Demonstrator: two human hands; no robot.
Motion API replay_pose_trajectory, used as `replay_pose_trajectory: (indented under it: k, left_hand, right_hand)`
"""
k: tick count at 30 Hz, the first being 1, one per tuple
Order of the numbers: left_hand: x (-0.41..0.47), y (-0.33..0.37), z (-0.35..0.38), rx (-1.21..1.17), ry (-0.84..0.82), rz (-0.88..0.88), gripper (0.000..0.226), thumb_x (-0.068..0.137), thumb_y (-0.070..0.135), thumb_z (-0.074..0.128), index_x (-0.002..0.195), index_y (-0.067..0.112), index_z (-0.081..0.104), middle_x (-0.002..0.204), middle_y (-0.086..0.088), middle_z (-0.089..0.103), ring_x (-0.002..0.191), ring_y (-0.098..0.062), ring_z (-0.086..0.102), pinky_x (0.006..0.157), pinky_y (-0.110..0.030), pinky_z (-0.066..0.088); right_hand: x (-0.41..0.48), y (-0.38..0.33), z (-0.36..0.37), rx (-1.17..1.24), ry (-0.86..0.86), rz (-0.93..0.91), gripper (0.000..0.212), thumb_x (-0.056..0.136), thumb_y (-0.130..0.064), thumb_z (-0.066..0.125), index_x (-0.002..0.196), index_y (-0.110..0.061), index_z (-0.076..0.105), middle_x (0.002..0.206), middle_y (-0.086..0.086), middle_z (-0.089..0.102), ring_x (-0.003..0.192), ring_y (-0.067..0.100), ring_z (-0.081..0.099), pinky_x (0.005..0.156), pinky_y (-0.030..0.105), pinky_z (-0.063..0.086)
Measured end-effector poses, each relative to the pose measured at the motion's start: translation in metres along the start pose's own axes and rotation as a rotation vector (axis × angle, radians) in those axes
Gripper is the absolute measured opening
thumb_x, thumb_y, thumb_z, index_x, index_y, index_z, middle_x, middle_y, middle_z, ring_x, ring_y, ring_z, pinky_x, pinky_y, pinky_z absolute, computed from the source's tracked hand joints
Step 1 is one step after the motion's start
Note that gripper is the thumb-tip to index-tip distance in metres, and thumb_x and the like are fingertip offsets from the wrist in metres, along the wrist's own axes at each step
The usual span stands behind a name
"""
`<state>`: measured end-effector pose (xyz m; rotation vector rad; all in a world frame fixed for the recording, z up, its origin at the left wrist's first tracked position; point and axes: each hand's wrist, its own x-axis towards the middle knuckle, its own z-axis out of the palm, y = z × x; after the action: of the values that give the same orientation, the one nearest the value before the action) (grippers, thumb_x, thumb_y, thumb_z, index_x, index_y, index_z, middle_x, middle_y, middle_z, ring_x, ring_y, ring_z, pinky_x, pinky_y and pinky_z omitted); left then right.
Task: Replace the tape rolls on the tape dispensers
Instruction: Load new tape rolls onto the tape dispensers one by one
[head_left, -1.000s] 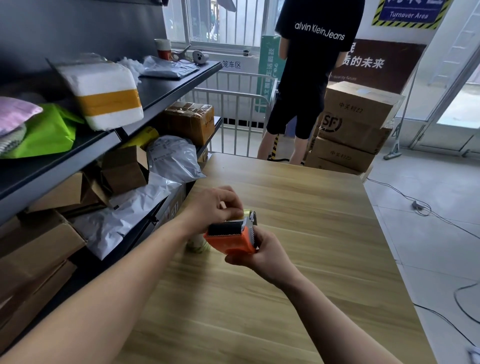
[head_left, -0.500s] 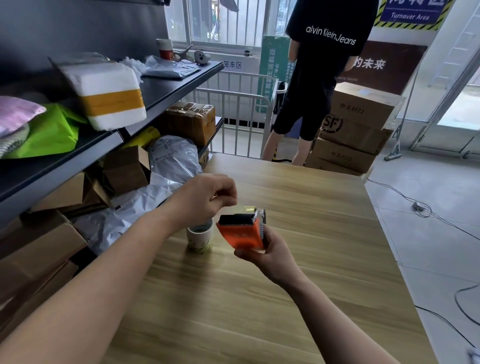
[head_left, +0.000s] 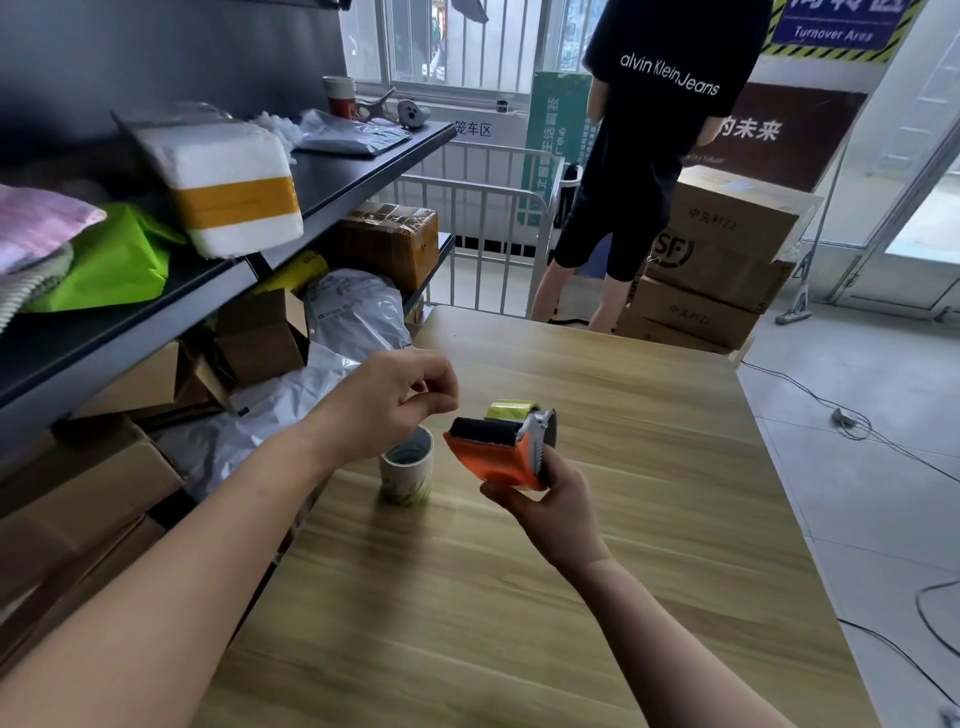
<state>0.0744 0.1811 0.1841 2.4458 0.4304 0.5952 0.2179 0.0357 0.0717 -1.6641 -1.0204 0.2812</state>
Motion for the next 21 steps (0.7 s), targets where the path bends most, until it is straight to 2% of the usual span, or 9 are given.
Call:
replay_pose_trajectory:
  k: [5,8,11,14,16,21]
  left_hand:
    - [-0.002,0.009,-0.003,0.092,0.030,0.091,0.019,0.082,0.005,0.069,0.077,0.022,0.063,0.075,0.018,0.056,0.078,-0.004,0.055,0.067,-0.015,0.045]
    - [-0.002,0.017,-0.010,0.156,0.065,0.137,0.014,0.082,0.006,0.069,0.078,0.018,0.064,0.075,0.017,0.055,0.078,-0.005,0.053,0.070,-0.015,0.043]
    - [-0.001,0.027,-0.014,0.212,0.070,0.192,0.009,0.083,0.007,0.068,0.079,0.014,0.064,0.077,0.010,0.058,0.079,-0.010,0.054,0.071,-0.026,0.048]
    - [0.000,0.035,-0.011,0.248,0.092,0.216,0.007,0.084,0.007,0.066,0.081,0.012,0.063,0.080,0.004,0.061,0.079,-0.015,0.055,0.071,-0.037,0.049]
    - [0.001,0.038,-0.011,0.246,0.133,0.209,0.006,0.085,0.007,0.064,0.082,0.011,0.062,0.080,0.003,0.060,0.077,-0.018,0.055,0.069,-0.039,0.049]
    - [0.002,0.040,-0.006,0.239,0.218,0.172,0.003,0.088,0.008,0.061,0.085,0.008,0.060,0.081,0.002,0.059,0.074,-0.020,0.055,0.065,-0.042,0.049]
  right_hand:
    - [0.001,0.004,0.005,-0.014,-0.003,0.030,0.037,0.064,-0.017,0.088,0.096,-0.006,0.071,0.082,0.003,0.073,0.075,0.021,0.067,0.069,0.037,0.052]
    - [-0.001,0.007,0.006,-0.022,-0.019,0.051,0.039,0.064,-0.021,0.089,0.098,-0.012,0.070,0.081,-0.003,0.071,0.074,0.017,0.066,0.069,0.034,0.052]
    - [-0.002,0.009,0.006,-0.019,-0.056,0.083,0.042,0.063,-0.028,0.089,0.098,-0.016,0.070,0.081,-0.002,0.072,0.075,0.017,0.066,0.068,0.032,0.051]
    - [-0.002,0.006,0.008,0.003,-0.040,0.099,0.037,0.062,-0.041,0.085,0.081,-0.015,0.068,0.069,-0.001,0.067,0.061,0.017,0.059,0.058,0.032,0.047]
    - [-0.001,0.005,0.009,0.003,-0.057,0.101,0.043,0.062,-0.050,0.076,0.071,-0.011,0.062,0.062,-0.001,0.059,0.055,0.012,0.049,0.053,0.030,0.041]
    - [-0.003,0.009,0.008,0.029,-0.162,0.118,0.031,0.067,-0.048,0.071,0.062,-0.023,0.054,0.055,-0.011,0.050,0.050,0.001,0.044,0.050,0.018,0.036]
